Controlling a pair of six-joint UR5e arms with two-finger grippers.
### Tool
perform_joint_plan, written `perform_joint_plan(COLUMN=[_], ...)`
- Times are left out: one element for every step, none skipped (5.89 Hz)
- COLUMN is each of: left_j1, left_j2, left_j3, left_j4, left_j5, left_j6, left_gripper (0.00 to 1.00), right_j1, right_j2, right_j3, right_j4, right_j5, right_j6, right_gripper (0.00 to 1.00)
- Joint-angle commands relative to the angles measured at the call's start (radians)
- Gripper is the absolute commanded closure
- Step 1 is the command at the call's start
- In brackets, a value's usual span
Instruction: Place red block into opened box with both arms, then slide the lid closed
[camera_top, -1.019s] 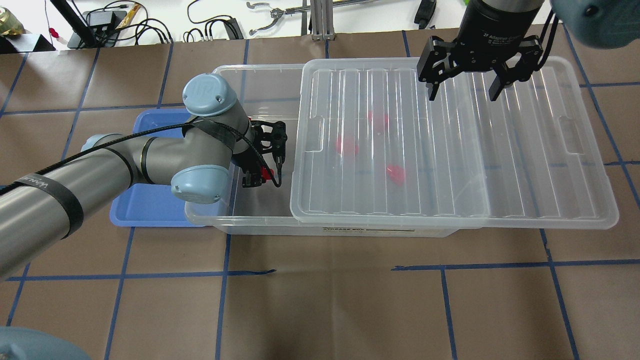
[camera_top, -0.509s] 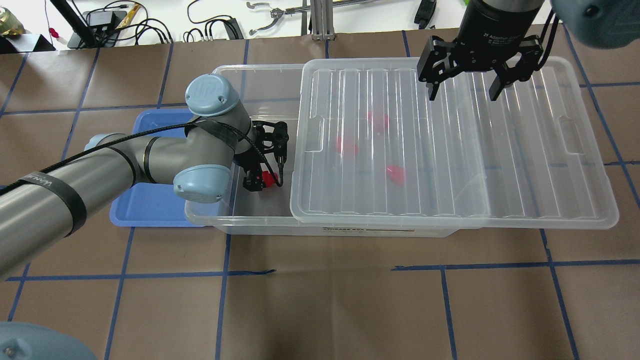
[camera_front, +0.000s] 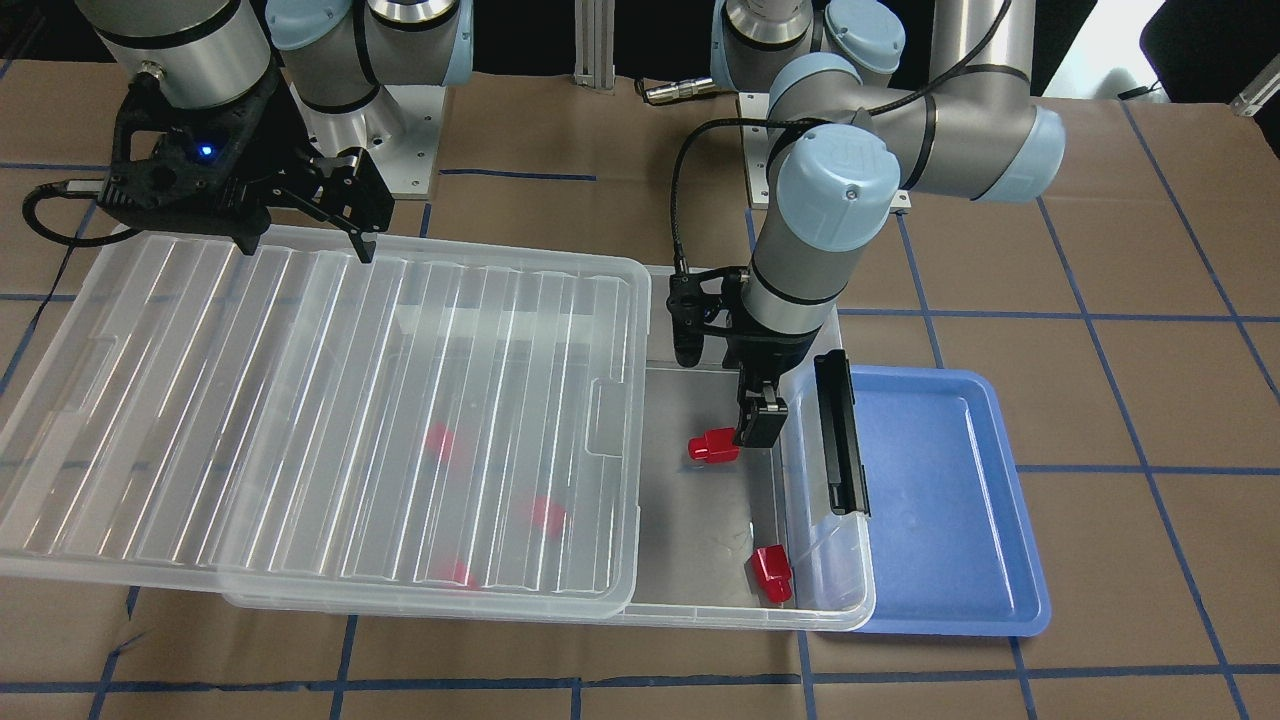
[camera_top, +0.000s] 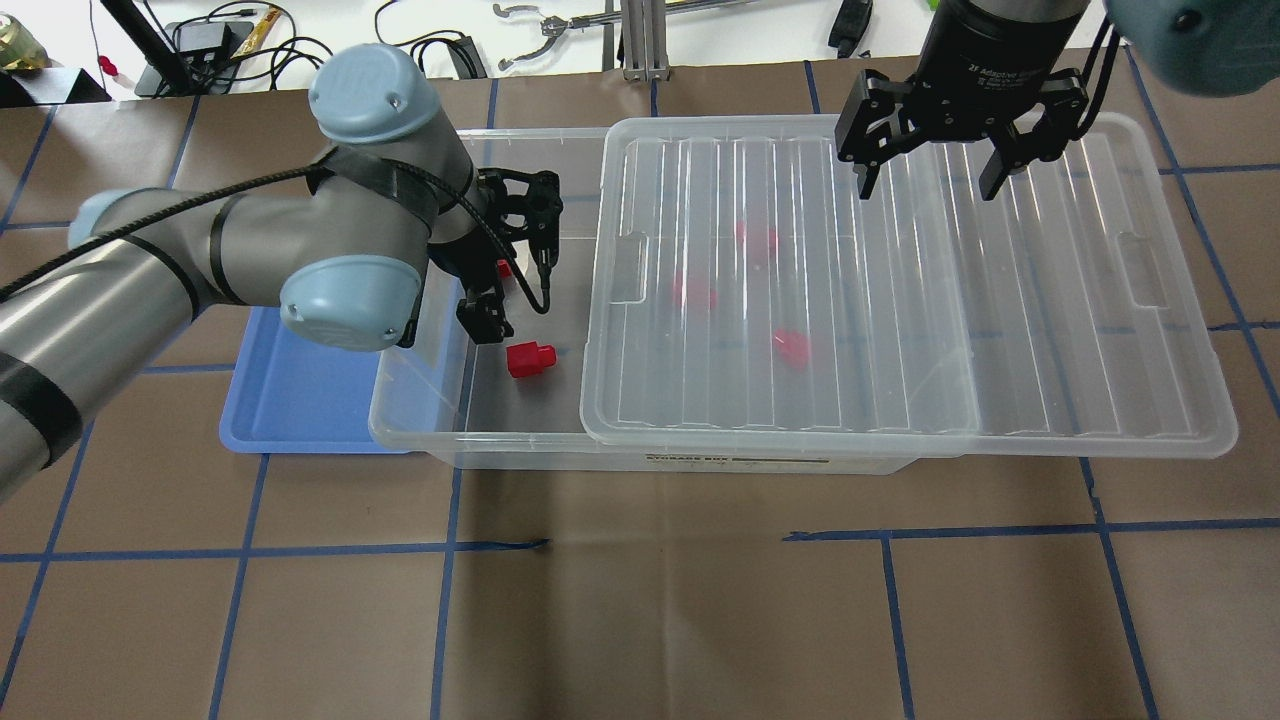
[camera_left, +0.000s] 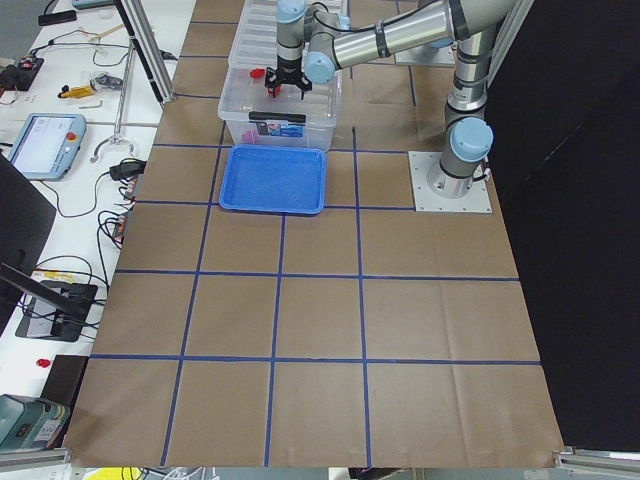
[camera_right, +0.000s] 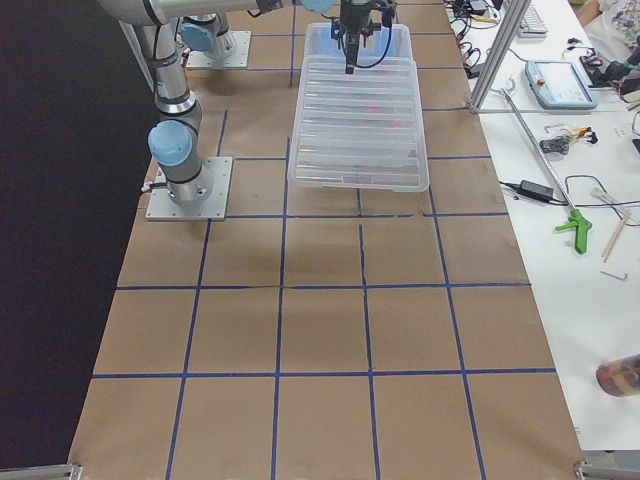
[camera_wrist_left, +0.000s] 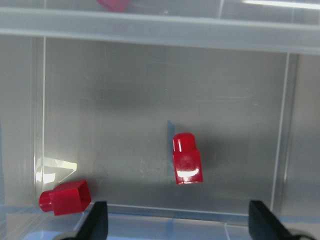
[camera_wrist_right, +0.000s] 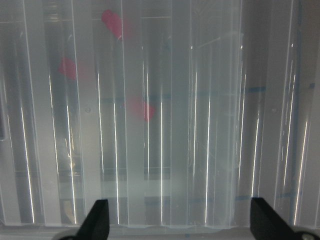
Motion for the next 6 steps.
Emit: perform_joint_plan(left_j1=[-0.002, 0.001, 0.010, 0.023, 0.039, 0.059], left_j2=[0.056, 0.085, 0.131, 0.161, 0.168, 0.160], left_j3=[0.081, 0.092, 0.089, 0.096, 0.122, 0.172], left_j4=[-0.196, -0.196, -0.208, -0.215, -0.228, -0.263], left_j5=[0.016, 0.046, 0.059, 0.067, 0.117, 0.117], left_j6=[-0.118, -0.225, -0.398, -0.636, -0.748, -0.900], left_gripper=[0.02, 0.02, 0.02, 0.02, 0.02, 0.02], right_j1=[-0.010, -0.075, -0.161, -0.235, -0.290, -0.355], right_j2=[0.002, 0.001, 0.002, 0.012, 0.018, 0.028], right_j3=[-0.005, -0.002, -0.002, -0.005, -0.001, 0.001], right_j4=[-0.005, 0.004, 0.070, 0.067, 0.060, 0.025], right_j5=[-0.001, -0.003, -0.004, -0.010, -0.053, -0.088], right_j6=[-0.003, -0.008, -0.048, -0.154, -0.236, -0.262], right_gripper=[0.00, 0.00, 0.00, 0.00, 0.00, 0.00])
